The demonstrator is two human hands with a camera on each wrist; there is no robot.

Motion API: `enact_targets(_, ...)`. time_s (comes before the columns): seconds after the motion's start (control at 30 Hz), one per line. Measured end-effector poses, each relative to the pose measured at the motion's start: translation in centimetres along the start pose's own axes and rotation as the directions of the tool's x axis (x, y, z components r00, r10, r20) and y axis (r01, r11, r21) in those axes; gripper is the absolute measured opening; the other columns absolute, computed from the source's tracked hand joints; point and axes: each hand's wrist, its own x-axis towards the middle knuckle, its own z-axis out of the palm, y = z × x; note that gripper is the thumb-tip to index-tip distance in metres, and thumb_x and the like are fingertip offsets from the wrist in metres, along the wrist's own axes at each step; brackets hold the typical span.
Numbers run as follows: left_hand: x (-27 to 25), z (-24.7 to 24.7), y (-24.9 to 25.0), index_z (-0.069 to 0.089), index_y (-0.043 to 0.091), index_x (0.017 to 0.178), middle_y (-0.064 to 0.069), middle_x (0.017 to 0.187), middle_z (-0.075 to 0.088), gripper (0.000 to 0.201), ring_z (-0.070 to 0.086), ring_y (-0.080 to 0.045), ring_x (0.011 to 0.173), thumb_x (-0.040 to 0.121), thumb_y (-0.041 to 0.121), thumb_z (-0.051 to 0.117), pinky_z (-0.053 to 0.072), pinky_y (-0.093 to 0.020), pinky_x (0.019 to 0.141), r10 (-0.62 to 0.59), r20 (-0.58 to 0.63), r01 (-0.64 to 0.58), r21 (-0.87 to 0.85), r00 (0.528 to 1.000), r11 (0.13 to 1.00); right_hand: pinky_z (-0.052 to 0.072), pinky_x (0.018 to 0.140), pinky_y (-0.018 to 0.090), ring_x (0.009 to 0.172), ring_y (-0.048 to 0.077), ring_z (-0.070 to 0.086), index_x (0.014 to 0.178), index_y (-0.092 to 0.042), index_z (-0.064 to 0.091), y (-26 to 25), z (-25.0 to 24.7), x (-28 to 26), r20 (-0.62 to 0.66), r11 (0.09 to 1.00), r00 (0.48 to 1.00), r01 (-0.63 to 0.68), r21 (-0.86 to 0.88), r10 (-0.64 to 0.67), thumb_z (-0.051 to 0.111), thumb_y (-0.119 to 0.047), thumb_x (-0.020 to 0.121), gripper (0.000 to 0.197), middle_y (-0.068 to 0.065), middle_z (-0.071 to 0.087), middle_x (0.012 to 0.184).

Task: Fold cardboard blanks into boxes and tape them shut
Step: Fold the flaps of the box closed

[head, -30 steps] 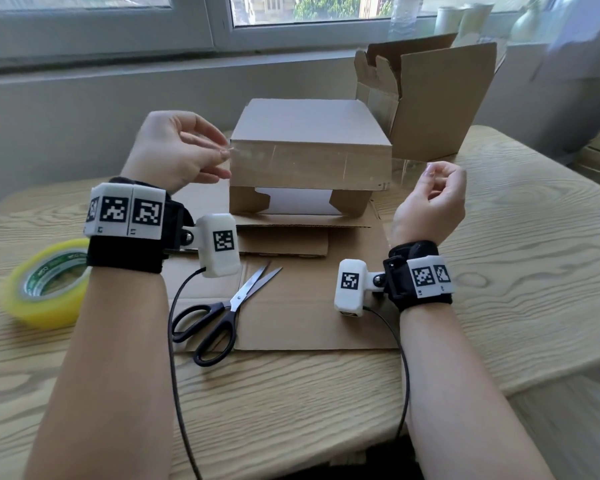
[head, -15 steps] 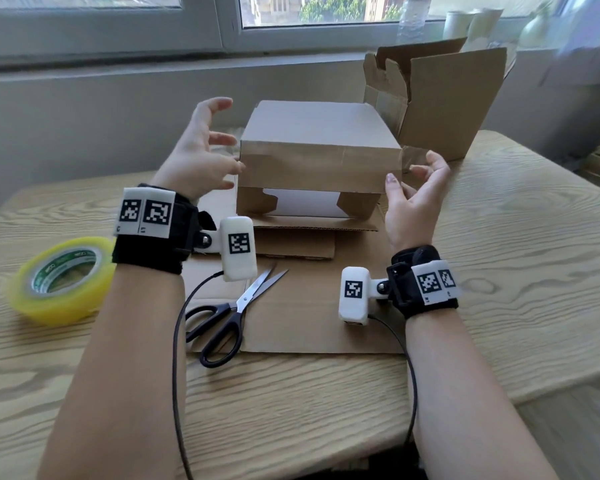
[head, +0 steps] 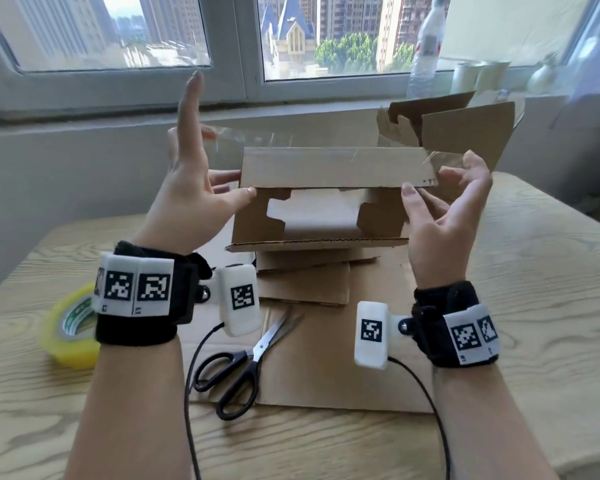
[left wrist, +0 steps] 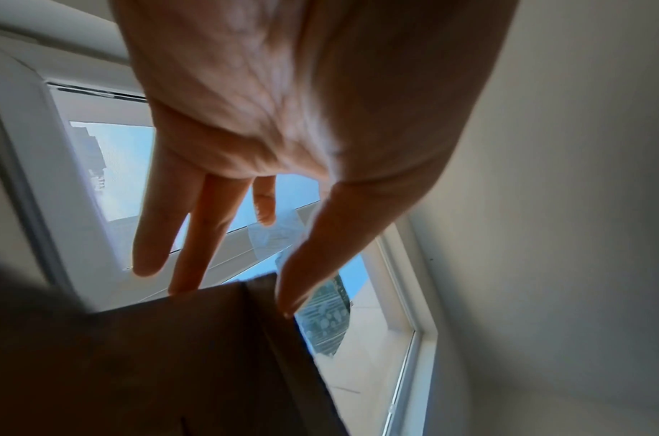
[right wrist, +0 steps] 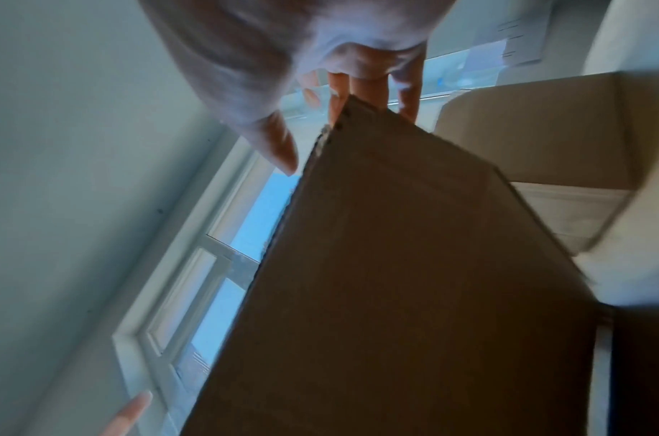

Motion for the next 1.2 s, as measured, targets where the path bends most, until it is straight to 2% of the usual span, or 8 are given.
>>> enact_targets(0.13, 1.4, -1.7, 2.9, -0.003, 0.044, 0.152, 0.011, 0.133, 0.031, 0.113, 0.05, -0.017, 0.121, 0.082, 0.0, 0.074, 0.055, -0.018, 0.083, 0.026, -0.068, -0.022, 0.062, 0.997, 0.998, 0.043, 0.076, 0.004, 0.086, -0.028, 0.048, 0.138, 0.0, 0.035, -4.5, 0.2, 3.3, 0.048, 0.998, 0.997, 0.054, -0.03, -0.053, 0.066, -0.01, 0.092, 0.057, 0.005, 0.041, 0.121)
enact_targets(0.23, 3.3, -3.4, 5.2, -0.004, 0.045, 0.152, 0.0, 0.131, 0.033, 0.112, 0.047, -0.018, 0.119, 0.083, 0.006, 0.075, 0.052, -0.028, 0.092, -0.007, -0.075, 0.017, 0.14, 0.997, 0.99, 0.024, 0.071, -0.009, 0.083, -0.021, 0.044, 0.137, 0.0, 0.037, -8.1, 0.6, 5.5, 0.096, 0.978, 0.994, 0.071, -0.195, -0.053, 0.065, -0.023, 0.094, 0.056, 0.002, 0.043, 0.124)
enact_targets(0.33, 5.4, -4.7, 7.3, -0.004, 0.047, 0.151, -0.004, 0.137, 0.033, 0.106, 0.043, -0.018, 0.122, 0.086, 0.013, 0.074, 0.04, -0.035, 0.098, -0.082, -0.063, 0.092, 0.179, 0.995, 0.98, 0.026, 0.077, 0.005, 0.108, 0.009, 0.044, 0.143, -0.013, 0.032, -10.5, 1.0, 7.3, 0.143, 0.948, 0.99, 0.05, -0.314, -0.005, 0.06, -0.038, 0.096, 0.06, 0.003, 0.043, 0.138)
enact_targets(0.5, 8.0, -3.8, 7.7, -0.014, 0.042, 0.152, -0.016, 0.152, 0.023, 0.107, 0.058, -0.022, 0.106, 0.09, 0.016, 0.069, 0.055, -0.025, 0.081, -0.254, -0.004, 0.249, 0.215, 0.967, 0.944, 0.037, 0.101, 0.038, 0.127, 0.04, 0.044, 0.136, -0.008, 0.028, -10.8, 1.8, 7.4, 0.246, 0.875, 0.96, 0.0, -0.484, 0.136, 0.057, -0.04, 0.098, 0.058, 0.017, 0.031, 0.144)
enact_targets(0.57, 8.2, -2.9, 6.6, -0.016, 0.043, 0.151, -0.017, 0.16, 0.012, 0.107, 0.033, -0.033, 0.141, 0.089, 0.023, 0.069, 0.034, -0.043, 0.114, -0.312, 0.017, 0.303, 0.202, 0.95, 0.931, 0.038, 0.102, 0.039, 0.125, 0.041, 0.046, 0.139, -0.005, 0.026, -10.0, 2.2, 6.9, 0.247, 0.841, 0.955, -0.003, -0.541, 0.163, 0.054, -0.045, 0.098, 0.064, 0.017, 0.032, 0.142)
enact_targets(0.63, 8.2, -2.1, 5.7, -0.017, 0.046, 0.149, -0.017, 0.16, 0.01, 0.1, 0.016, -0.034, 0.147, 0.092, 0.031, 0.065, 0.016, -0.051, 0.118, -0.354, -0.002, 0.349, 0.187, 0.935, 0.918, 0.041, 0.099, 0.04, 0.122, 0.039, 0.05, 0.143, -0.003, 0.025, -9.2, 2.7, 6.6, 0.231, 0.819, 0.963, 0.017, -0.573, 0.142, 0.051, -0.055, 0.096, 0.075, 0.018, 0.034, 0.14)
enact_targets(0.9, 7.3, 0.0, 3.5, -0.008, 0.036, 0.152, -0.017, 0.148, 0.014, 0.105, 0.049, -0.036, 0.124, 0.086, 0.028, 0.074, 0.04, -0.042, 0.104, -0.248, -0.239, 0.298, 0.205, 0.939, 0.932, 0.051, 0.081, 0.041, 0.104, 0.042, 0.062, 0.138, -0.007, 0.025, -7.7, 5.5, 6.7, 0.262, 0.694, 0.964, 0.164, -0.701, 0.037, 0.067, -0.059, 0.083, 0.086, 0.015, 0.035, 0.132)
enact_targets(1.2, 6.9, 0.3, 2.1, -0.005, 0.041, 0.152, -0.009, 0.136, 0.017, 0.131, 0.052, -0.01, 0.101, 0.067, -0.009, 0.082, 0.045, -0.006, 0.074, -0.097, -0.218, 0.134, 0.161, 0.971, 0.978, 0.05, 0.096, 0.048, 0.117, 0.036, 0.054, 0.148, -0.012, 0.013, -5.8, 5.6, 7.0, 0.292, 0.702, 0.947, 0.3, -0.647, -0.135, 0.088, -0.04, 0.068, 0.113, 0.014, 0.03, 0.136)
